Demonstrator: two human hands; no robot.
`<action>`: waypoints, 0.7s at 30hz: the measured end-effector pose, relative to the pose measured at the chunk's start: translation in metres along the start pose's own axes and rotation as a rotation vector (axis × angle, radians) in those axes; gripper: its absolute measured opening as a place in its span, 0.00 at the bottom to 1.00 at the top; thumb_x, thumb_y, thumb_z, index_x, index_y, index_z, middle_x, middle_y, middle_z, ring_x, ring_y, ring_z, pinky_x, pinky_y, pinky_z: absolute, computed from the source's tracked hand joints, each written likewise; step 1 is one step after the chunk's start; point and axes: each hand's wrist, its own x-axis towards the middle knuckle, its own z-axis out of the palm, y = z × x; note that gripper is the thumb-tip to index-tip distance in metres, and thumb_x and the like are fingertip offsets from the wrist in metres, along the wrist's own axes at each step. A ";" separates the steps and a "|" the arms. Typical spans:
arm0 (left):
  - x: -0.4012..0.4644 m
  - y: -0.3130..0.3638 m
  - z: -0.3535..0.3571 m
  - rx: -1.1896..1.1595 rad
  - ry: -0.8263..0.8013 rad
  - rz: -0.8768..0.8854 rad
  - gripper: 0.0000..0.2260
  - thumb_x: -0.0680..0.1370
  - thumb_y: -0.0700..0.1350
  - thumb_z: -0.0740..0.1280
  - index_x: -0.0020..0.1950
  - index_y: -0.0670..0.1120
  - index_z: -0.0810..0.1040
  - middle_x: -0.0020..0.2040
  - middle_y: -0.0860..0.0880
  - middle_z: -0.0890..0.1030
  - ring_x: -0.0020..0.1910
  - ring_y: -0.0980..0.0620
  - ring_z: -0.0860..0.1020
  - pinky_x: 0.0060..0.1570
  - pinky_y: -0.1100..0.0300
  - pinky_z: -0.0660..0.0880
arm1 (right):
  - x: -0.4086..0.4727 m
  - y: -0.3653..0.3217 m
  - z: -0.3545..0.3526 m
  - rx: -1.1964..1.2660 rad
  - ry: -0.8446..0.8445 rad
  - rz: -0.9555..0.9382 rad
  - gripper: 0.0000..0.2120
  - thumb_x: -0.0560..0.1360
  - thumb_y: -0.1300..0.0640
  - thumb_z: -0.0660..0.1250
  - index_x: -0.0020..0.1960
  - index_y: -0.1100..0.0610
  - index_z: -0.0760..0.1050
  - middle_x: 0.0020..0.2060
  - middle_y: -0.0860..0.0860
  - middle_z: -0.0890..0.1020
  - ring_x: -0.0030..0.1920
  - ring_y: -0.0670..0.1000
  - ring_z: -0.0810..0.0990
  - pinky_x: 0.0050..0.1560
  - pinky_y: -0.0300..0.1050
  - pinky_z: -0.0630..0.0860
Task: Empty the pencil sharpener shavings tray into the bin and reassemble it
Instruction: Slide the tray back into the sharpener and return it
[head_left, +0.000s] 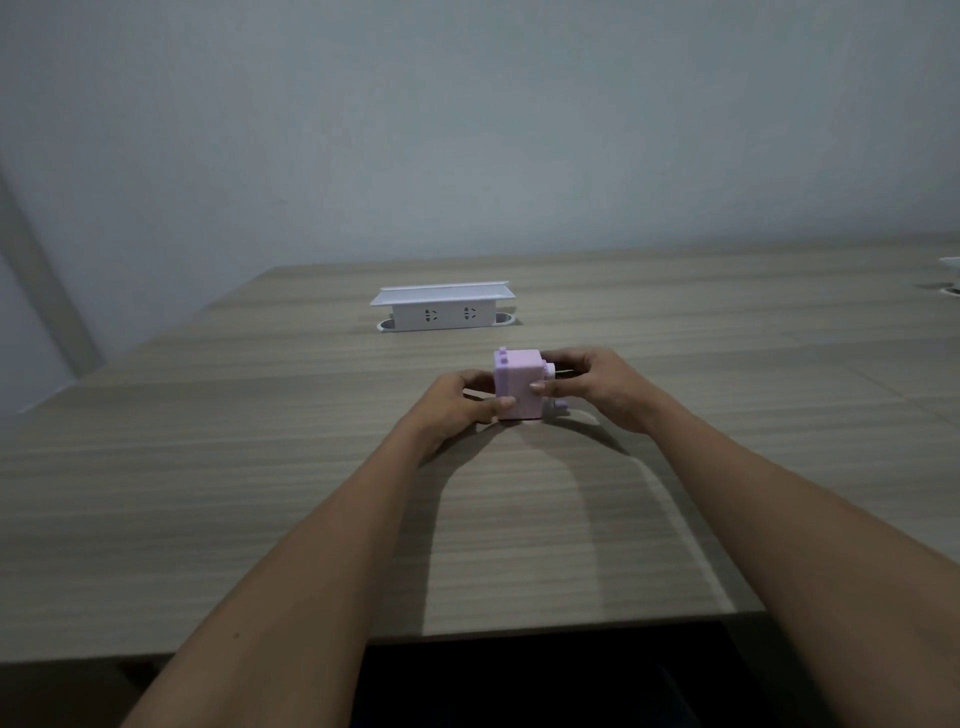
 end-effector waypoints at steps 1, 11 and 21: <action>0.003 0.001 0.000 -0.001 0.002 -0.009 0.21 0.75 0.42 0.76 0.67 0.44 0.81 0.55 0.44 0.87 0.46 0.50 0.84 0.53 0.53 0.81 | 0.002 -0.001 -0.002 -0.008 0.000 0.005 0.24 0.69 0.69 0.76 0.65 0.61 0.80 0.56 0.57 0.86 0.54 0.50 0.85 0.55 0.40 0.81; 0.071 0.020 -0.006 0.099 0.020 0.033 0.21 0.75 0.41 0.75 0.67 0.41 0.79 0.55 0.47 0.83 0.50 0.51 0.82 0.50 0.60 0.79 | 0.057 -0.005 -0.035 -0.034 0.023 0.010 0.25 0.70 0.66 0.76 0.66 0.59 0.79 0.57 0.57 0.86 0.56 0.52 0.84 0.58 0.53 0.80; 0.172 0.012 -0.016 0.107 0.038 0.003 0.21 0.76 0.40 0.75 0.68 0.40 0.78 0.53 0.48 0.83 0.53 0.48 0.82 0.53 0.55 0.79 | 0.142 0.017 -0.068 -0.054 0.050 0.006 0.25 0.73 0.66 0.74 0.68 0.58 0.77 0.59 0.59 0.84 0.55 0.51 0.83 0.55 0.50 0.81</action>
